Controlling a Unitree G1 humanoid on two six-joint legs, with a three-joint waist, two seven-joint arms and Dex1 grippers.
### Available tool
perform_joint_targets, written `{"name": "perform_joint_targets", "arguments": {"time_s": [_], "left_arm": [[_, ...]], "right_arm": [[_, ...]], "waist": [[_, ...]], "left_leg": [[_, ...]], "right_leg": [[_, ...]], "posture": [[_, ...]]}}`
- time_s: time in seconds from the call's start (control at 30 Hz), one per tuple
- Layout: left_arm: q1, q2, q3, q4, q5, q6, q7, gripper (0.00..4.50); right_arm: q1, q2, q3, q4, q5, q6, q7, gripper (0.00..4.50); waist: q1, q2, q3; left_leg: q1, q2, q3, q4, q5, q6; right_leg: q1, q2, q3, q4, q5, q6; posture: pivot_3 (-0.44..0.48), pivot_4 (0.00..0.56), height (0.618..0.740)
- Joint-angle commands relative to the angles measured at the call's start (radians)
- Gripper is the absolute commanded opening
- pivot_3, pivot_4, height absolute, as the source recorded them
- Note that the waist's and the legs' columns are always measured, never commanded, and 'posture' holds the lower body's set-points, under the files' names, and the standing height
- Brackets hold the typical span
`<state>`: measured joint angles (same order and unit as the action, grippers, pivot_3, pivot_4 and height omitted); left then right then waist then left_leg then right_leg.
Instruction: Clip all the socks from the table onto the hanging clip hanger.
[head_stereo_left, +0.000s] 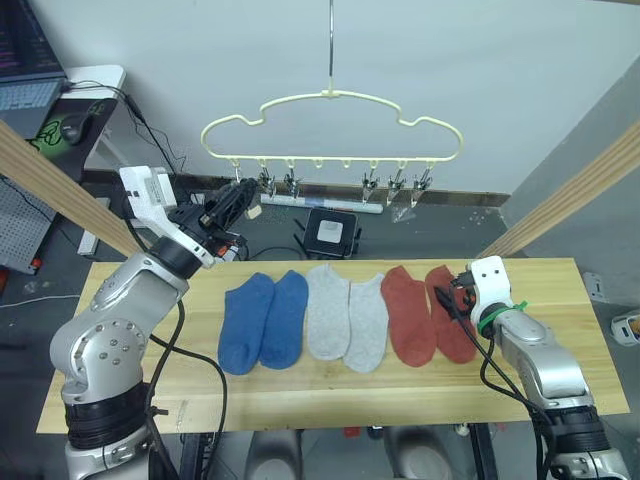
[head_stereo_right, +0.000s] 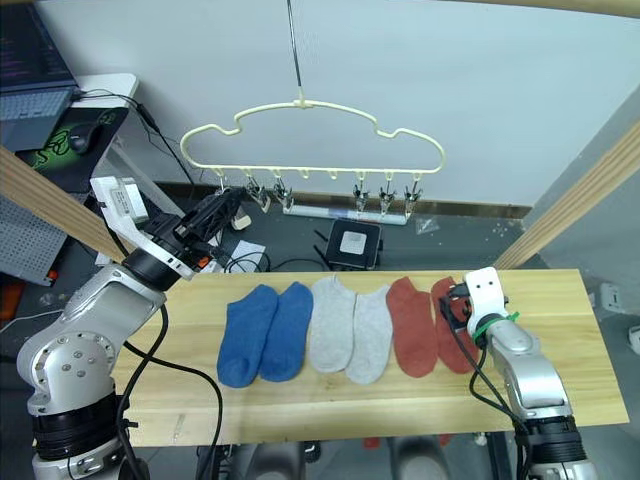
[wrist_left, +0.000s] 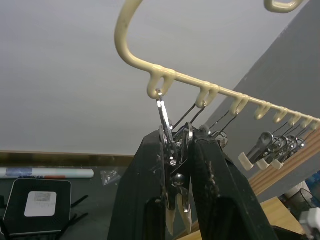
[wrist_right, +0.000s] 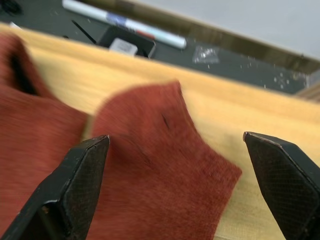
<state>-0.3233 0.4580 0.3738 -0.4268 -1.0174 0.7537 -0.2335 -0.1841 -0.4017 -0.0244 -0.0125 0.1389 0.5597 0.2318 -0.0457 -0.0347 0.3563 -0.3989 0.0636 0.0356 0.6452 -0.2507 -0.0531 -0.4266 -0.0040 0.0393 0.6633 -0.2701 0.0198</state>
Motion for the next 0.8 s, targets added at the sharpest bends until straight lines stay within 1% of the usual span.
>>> {"name": "perform_joint_targets", "arguments": {"time_s": [0.03,0.1,0.17,0.23,0.27,0.43,0.47,0.5,0.53,0.57,0.67,0.8], "left_arm": [[0.008,0.009,0.010,-0.045,-0.021,-0.007,0.009,0.37],[0.010,0.009,0.010,-0.047,-0.027,-0.006,0.013,0.37],[0.010,0.009,0.010,-0.048,-0.032,-0.005,0.015,0.37],[0.010,0.009,0.010,-0.046,-0.038,-0.004,0.016,0.37],[0.010,0.009,0.009,-0.044,-0.040,-0.005,0.015,0.37],[0.000,0.016,0.008,-0.029,-0.050,-0.005,0.011,0.37],[-0.003,0.017,0.008,-0.026,-0.051,-0.005,0.010,0.37],[-0.005,0.018,0.008,-0.022,-0.054,-0.004,0.010,0.37],[-0.008,0.019,0.010,-0.017,-0.062,-0.002,0.012,0.37],[-0.011,0.019,0.012,-0.012,-0.068,0.000,0.014,0.37],[-0.019,0.021,0.022,0.005,-0.091,0.007,0.020,0.37],[-0.028,0.034,0.029,0.022,-0.133,0.021,0.016,0.37]], "right_arm": [[-0.026,0.012,-0.033,0.083,0.004,-0.042,0.013,4.50],[-0.040,0.022,-0.048,0.117,0.010,-0.037,0.013,4.50],[-0.047,0.031,-0.062,0.129,0.019,-0.028,0.016,4.13],[-0.050,0.037,-0.072,0.134,0.022,-0.022,0.018,3.64],[-0.049,0.037,-0.072,0.131,0.020,-0.019,0.021,3.19],[-0.025,0.039,-0.069,0.094,0.024,-0.002,0.034,1.38],[-0.020,0.040,-0.069,0.087,0.024,0.000,0.034,1.09],[-0.015,0.040,-0.068,0.080,0.025,0.001,0.037,0.61],[-0.008,0.037,-0.066,0.068,0.025,0.001,0.043,0.26],[-0.001,0.033,-0.060,0.055,0.025,-0.004,0.053,0.00],[0.017,0.005,-0.029,-0.011,0.016,-0.030,0.104,0.00],[0.000,-0.096,0.087,-0.219,0.009,-0.086,0.276,0.00]], "waist": [[0.000,0.001,0.002],[0.001,0.001,0.003],[0.005,0.001,0.003],[0.010,0.001,0.003],[0.012,0.001,0.003],[0.014,0.001,0.003],[0.016,0.001,0.003],[0.016,0.001,0.003],[0.016,0.001,0.003],[0.016,0.001,0.003],[0.015,0.001,0.003],[0.010,0.002,0.003]], "left_leg": [[0.000,0.000,0.000,0.000,0.000,0.000],[0.000,0.000,0.001,0.000,0.000,-0.001],[0.000,0.000,0.001,0.000,0.000,-0.001],[0.000,0.000,0.000,0.000,0.000,-0.003],[0.000,0.000,0.000,0.000,0.000,-0.003],[0.000,0.000,0.000,0.000,0.000,-0.004],[0.000,0.000,0.000,0.000,0.000,-0.004],[0.000,0.000,0.000,0.000,0.000,-0.004],[0.000,0.000,0.000,0.000,0.000,-0.004],[0.000,0.000,0.000,0.000,0.000,-0.004],[0.000,0.000,0.000,0.000,0.000,-0.005],[-0.001,-0.001,0.000,0.000,-0.001,-0.005]], "right_leg": [[0.000,0.000,0.000,0.000,0.000,0.000],[0.000,0.000,0.001,0.000,0.000,0.000],[0.000,0.000,0.000,0.000,0.000,0.000],[0.000,0.000,0.000,0.000,0.000,0.000],[0.000,0.000,0.000,0.000,0.000,0.000],[0.000,-0.001,0.001,0.000,0.000,0.001],[0.000,-0.001,0.000,0.000,0.000,0.001],[0.000,-0.001,0.000,0.000,0.000,0.001],[0.000,-0.001,0.000,0.000,0.000,0.001],[0.000,-0.001,0.000,0.000,0.000,0.002],[0.000,-0.001,0.000,-0.001,0.000,0.002],[-0.002,-0.001,0.001,0.000,-0.001,0.003]], "posture": [[-0.043,0.412,0.735],[-0.041,0.413,0.735],[-0.041,0.413,0.735],[-0.044,0.410,0.735],[-0.044,0.410,0.735],[-0.052,0.404,0.735],[-0.052,0.403,0.735],[-0.052,0.402,0.735],[-0.053,0.400,0.735],[-0.054,0.397,0.735],[-0.059,0.388,0.735],[-0.069,0.376,0.735]]}}
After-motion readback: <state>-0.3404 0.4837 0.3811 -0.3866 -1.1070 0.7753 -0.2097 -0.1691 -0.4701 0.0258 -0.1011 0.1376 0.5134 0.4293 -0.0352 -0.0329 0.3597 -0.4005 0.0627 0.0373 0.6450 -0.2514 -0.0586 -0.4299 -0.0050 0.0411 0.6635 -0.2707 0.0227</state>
